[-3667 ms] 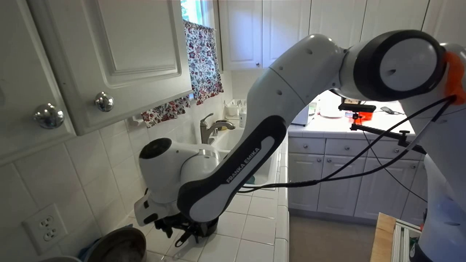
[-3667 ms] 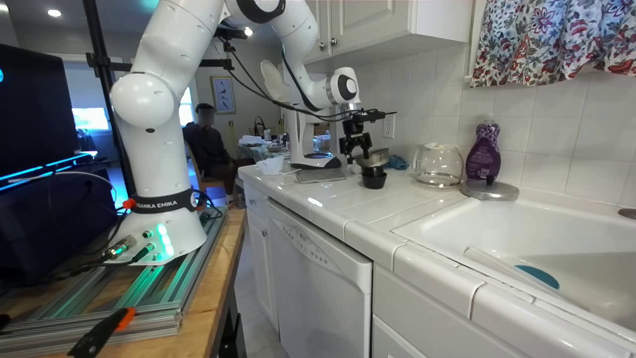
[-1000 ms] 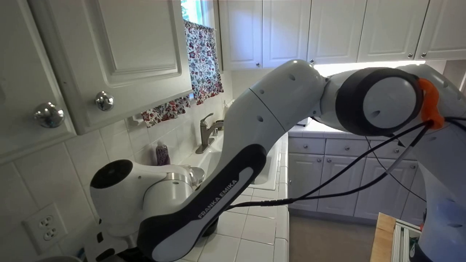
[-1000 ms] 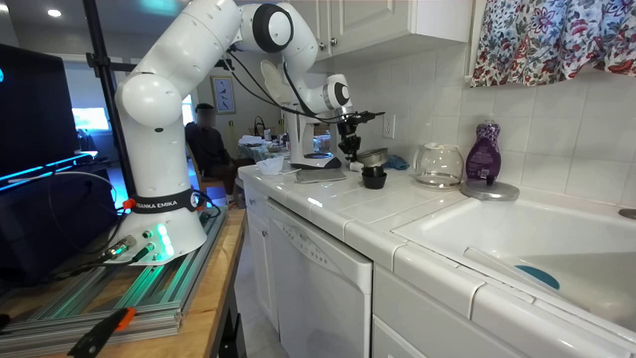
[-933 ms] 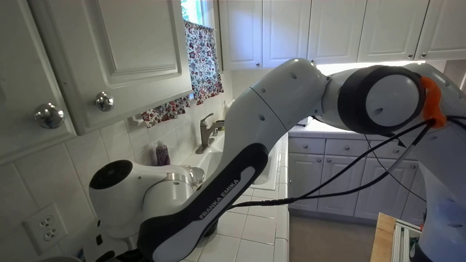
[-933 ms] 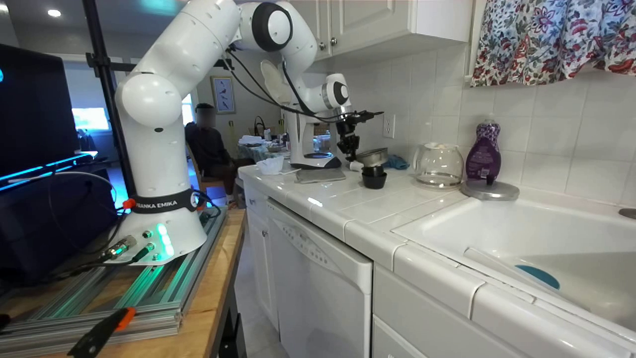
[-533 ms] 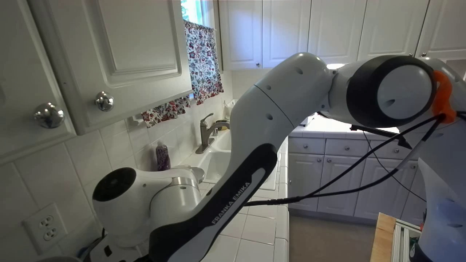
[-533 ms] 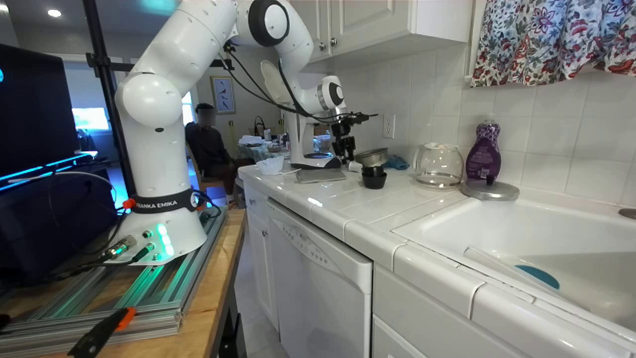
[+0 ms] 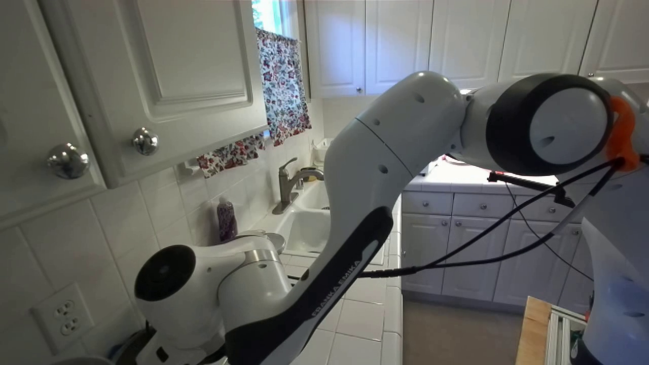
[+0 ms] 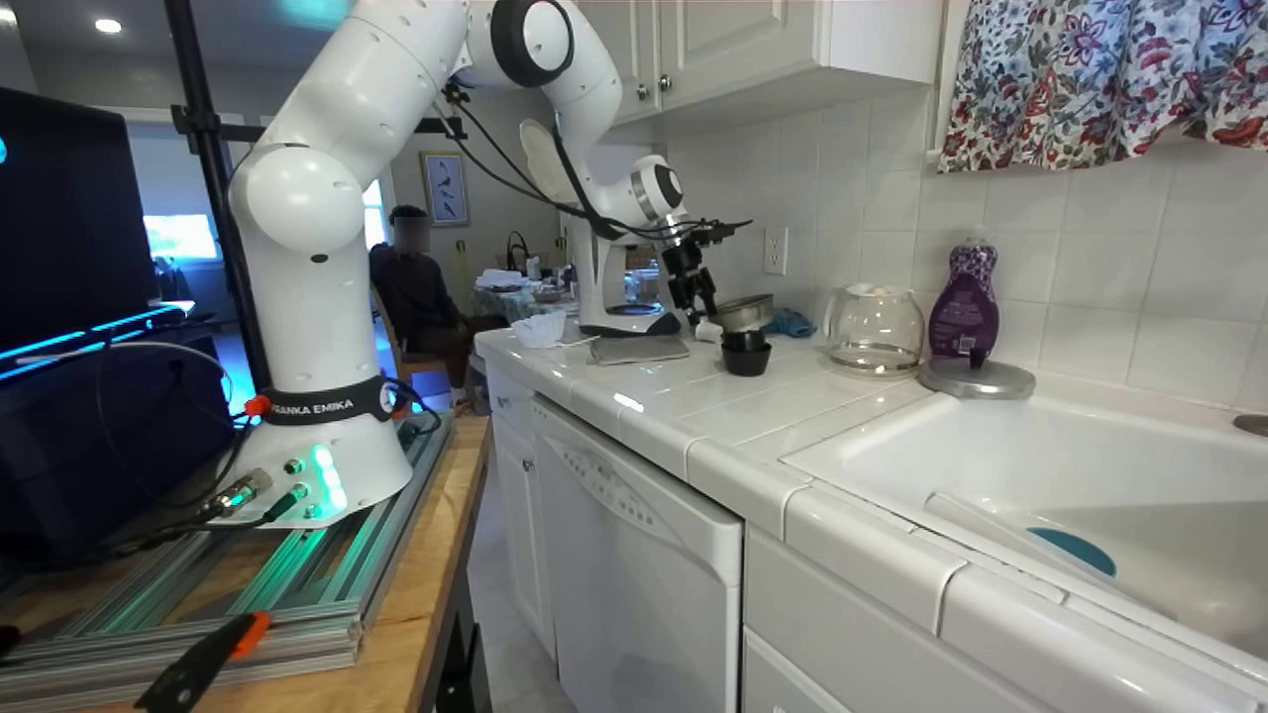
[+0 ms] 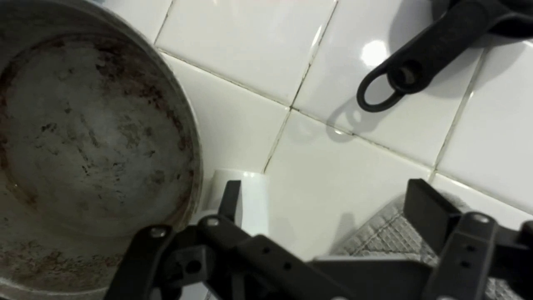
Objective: Put the coffee pod in the black pot
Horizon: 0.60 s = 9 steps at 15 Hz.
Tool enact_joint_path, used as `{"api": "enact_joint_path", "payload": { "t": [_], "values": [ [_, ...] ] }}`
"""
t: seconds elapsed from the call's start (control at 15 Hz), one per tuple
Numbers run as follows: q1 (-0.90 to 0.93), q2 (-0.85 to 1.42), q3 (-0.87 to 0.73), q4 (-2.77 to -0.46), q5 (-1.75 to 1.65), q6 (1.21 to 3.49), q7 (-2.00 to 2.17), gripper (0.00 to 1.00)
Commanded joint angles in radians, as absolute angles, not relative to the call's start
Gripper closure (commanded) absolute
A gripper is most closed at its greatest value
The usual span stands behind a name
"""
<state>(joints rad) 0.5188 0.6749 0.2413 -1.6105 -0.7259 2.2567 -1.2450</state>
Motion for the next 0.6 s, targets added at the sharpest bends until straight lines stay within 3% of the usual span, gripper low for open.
{"api": "enact_joint_path", "payload": {
  "t": [0.0, 0.53],
  "values": [
    [0.525, 0.702, 0.238, -1.573, -0.782, 2.229, -1.249, 0.00],
    [0.543, 0.806, 0.225, -1.457, -0.826, 2.216, -1.235, 0.00]
  ]
}}
